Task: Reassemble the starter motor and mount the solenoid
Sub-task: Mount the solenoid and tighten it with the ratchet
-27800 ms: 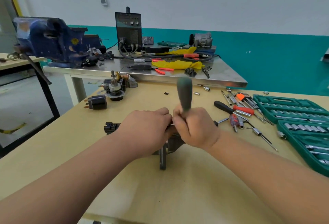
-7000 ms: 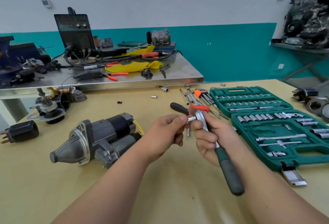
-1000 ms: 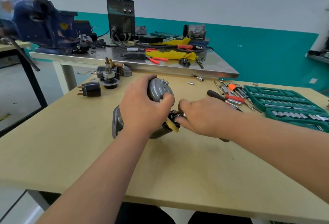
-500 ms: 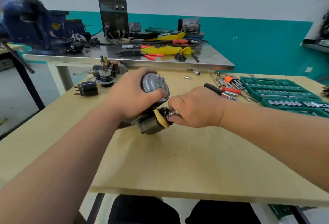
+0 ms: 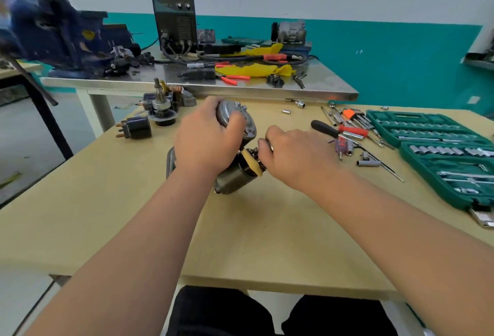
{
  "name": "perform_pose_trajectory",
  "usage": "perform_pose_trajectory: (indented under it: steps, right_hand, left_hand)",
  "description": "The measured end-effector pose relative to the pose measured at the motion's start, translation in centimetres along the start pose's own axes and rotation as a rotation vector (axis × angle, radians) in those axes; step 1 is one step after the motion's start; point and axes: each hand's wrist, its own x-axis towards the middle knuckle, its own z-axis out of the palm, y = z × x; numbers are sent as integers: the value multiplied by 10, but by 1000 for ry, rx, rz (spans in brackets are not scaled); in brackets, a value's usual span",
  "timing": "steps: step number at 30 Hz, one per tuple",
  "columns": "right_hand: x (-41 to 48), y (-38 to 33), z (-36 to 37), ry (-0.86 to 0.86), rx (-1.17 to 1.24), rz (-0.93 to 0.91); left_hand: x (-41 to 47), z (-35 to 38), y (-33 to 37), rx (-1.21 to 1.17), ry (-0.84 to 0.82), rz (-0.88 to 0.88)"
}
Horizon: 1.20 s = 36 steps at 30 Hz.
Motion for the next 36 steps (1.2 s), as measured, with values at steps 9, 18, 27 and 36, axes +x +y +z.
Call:
perform_pose_trajectory:
  steps: [9,18,27,36]
  right_hand:
    - [6,-6,1,-57,88,220]
    - [-1,5,-7,-60,142,134]
    - [-32,97,5,-427,775,927]
    - [-50,116,21,-247,1706,1209]
  left_hand:
    - [-2,6,7,20,78,-39]
    - [-8,5,13,-7,108,-77]
    - [19,12,8,20,-130,-125]
    - [35,54,30,273,-575,-27]
